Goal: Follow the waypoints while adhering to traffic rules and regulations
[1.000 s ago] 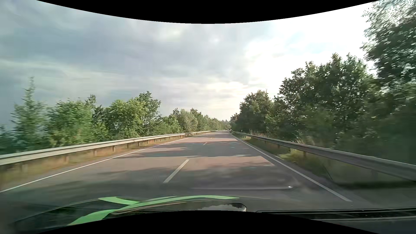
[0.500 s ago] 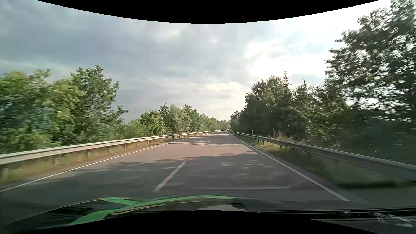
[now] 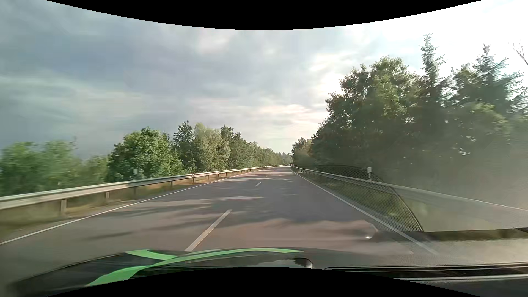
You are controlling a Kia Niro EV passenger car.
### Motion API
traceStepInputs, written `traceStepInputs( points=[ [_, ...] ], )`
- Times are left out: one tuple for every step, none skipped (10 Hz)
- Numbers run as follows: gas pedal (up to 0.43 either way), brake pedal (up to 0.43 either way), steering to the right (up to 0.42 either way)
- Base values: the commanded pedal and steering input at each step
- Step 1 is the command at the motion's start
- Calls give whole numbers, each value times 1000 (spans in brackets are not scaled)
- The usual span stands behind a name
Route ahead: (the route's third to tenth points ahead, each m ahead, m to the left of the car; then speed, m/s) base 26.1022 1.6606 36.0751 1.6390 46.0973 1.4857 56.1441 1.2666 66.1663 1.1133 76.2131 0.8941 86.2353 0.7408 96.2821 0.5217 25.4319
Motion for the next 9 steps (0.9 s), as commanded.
traceStepInputs(
  points=[
    [299, 0, 2],
    [299, 0, 2],
    [299, 0, 2],
    [299, 0, 2],
    [287, 0, 2],
    [260, 0, 2],
    [260, 0, 2],
    [260, 0, 2],
    [260, 0, 2]
  ],
)
